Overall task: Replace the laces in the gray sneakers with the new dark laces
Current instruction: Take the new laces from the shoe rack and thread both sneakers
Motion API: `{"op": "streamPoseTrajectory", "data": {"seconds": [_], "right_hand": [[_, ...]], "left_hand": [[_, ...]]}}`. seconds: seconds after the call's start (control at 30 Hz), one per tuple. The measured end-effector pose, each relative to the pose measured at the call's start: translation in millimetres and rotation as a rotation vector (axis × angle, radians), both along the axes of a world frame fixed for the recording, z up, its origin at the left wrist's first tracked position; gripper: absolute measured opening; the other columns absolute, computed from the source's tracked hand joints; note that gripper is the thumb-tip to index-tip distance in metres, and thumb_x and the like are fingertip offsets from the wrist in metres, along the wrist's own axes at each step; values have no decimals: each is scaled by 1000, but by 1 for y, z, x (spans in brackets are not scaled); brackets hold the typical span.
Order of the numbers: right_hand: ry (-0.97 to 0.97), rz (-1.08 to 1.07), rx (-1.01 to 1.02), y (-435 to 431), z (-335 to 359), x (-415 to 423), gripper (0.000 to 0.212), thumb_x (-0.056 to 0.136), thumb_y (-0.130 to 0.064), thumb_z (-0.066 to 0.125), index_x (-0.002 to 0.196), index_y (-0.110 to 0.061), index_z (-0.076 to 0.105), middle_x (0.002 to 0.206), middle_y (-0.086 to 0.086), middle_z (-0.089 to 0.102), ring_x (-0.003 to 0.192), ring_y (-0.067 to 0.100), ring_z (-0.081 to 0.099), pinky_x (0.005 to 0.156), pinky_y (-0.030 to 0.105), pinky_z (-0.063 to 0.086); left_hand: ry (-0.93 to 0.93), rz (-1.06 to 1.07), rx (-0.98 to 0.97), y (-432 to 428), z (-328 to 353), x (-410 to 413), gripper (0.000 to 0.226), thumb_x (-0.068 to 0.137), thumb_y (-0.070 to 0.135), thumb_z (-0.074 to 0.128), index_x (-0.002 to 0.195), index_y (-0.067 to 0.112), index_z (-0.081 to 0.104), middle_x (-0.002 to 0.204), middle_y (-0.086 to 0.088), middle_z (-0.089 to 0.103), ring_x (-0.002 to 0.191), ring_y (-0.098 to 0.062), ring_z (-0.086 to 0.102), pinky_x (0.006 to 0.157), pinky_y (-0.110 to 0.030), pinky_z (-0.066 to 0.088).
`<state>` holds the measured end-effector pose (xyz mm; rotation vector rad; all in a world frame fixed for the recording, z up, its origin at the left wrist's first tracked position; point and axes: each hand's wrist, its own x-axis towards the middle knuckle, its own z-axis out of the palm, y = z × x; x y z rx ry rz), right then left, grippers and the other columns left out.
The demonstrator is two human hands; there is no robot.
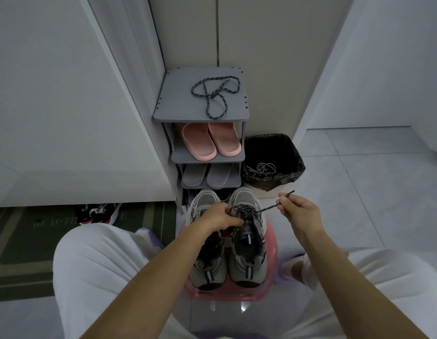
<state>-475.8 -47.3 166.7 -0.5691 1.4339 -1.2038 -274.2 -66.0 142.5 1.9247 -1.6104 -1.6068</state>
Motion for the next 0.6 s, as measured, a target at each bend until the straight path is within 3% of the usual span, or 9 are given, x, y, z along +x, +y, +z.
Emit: {"op": "streamPoseTrajectory", "data": {"seconds": [0.13,0.37,0.5,0.6], "right_hand": [[-66,-141,-62,-2,3,-5,16,89,2,57,104,2,63,79,8,62,62,8,59,62,10,52],[-141,-312,-151,-9,19,-31,13,91,-1,55,86,-8,65,69,1,65,56,3,59,64,12,50],[-165,-368,-147,-10,20,-40,12,92,-5,55,87,-10,64,79,4,61,55,1,58,68,15,49],[-92,-307,-111,-9,16,-36,14,95,-9,51,96,-10,65,77,0,59,57,2,52,63,14,46]], "left_hand": [[-37,12,9,0,3,0,32,76,26,76,100,13,61,101,-6,65,94,-21,63,88,-34,51],[-35,-6,3,1,6,2,26,78,27,75,97,18,59,99,-2,62,89,-16,59,80,-30,50],[-42,-20,-10,3,9,2,24,79,28,73,96,18,61,95,0,62,86,-15,58,76,-27,49],[-86,-88,-12,5,12,-1,23,82,38,69,82,20,56,80,2,57,74,-13,53,69,-26,44]]}}
